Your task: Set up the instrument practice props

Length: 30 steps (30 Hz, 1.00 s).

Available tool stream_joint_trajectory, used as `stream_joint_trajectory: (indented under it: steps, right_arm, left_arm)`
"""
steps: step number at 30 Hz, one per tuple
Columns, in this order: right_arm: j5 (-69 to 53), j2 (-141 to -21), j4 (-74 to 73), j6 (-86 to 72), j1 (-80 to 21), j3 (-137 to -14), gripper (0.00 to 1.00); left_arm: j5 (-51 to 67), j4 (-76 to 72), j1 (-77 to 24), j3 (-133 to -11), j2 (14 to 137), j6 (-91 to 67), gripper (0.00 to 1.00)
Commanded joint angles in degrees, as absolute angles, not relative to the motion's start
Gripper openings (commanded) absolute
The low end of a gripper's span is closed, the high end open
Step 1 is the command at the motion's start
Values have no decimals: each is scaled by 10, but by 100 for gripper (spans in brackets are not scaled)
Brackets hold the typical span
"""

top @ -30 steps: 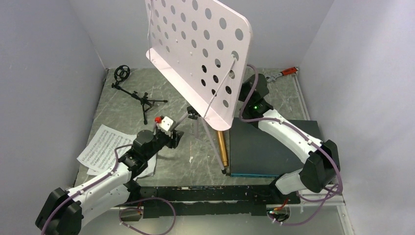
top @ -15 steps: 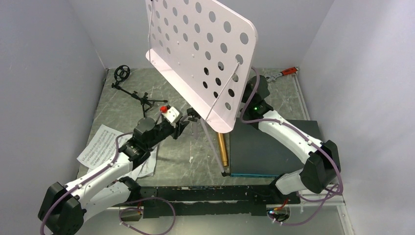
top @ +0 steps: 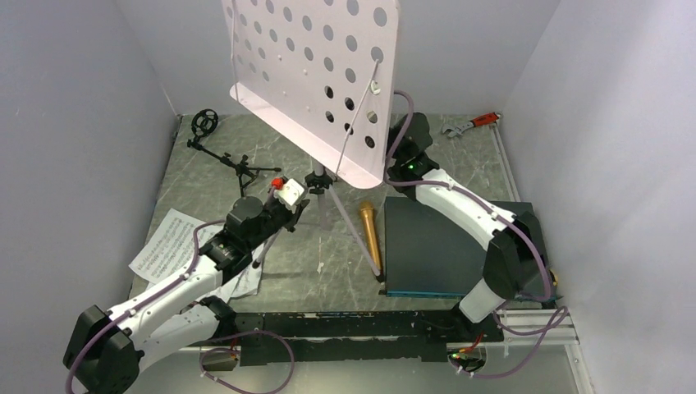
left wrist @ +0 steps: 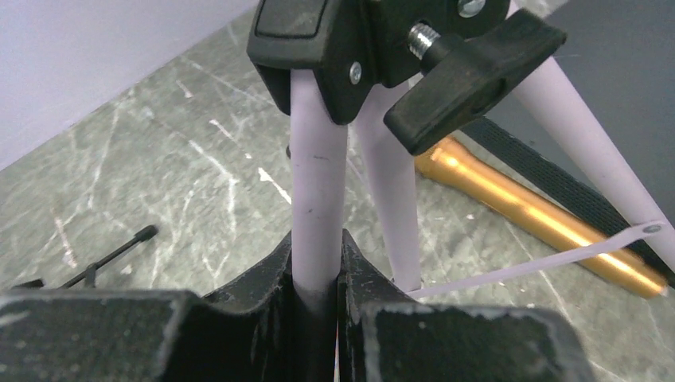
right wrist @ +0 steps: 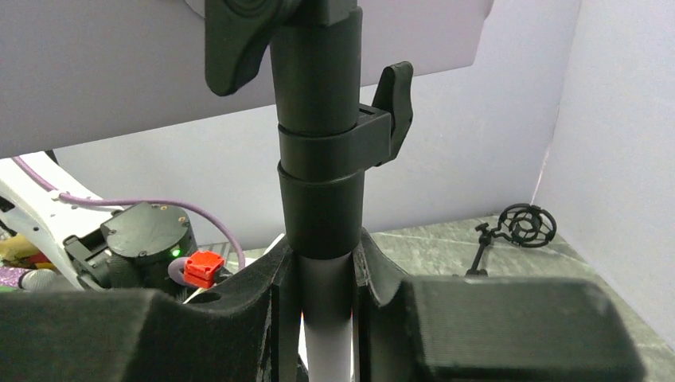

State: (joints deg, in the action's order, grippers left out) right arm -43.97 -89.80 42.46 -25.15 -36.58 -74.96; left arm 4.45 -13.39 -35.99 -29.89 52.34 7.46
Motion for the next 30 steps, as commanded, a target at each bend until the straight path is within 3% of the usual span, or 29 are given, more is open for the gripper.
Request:
stream_joint_trajectory:
  steps: [1,8,18,30]
  right_arm:
    - [-436,-892,590,-274,-372,-842,0]
    - [-446,-955,607,-288,-372,-895,0]
    - [-464,-1001,565,-258,-371,-975,0]
    - [-498,-1066,604,-331,-337,-1047,0]
  left_arm:
    - [-96,-192,-352,-320,523,24,3]
    - [-204,-257,-352,-313,556,33,3]
    - [-213,-317,-331,-347,615,13,3]
    - [-347,-404,-330,-426,740,14,3]
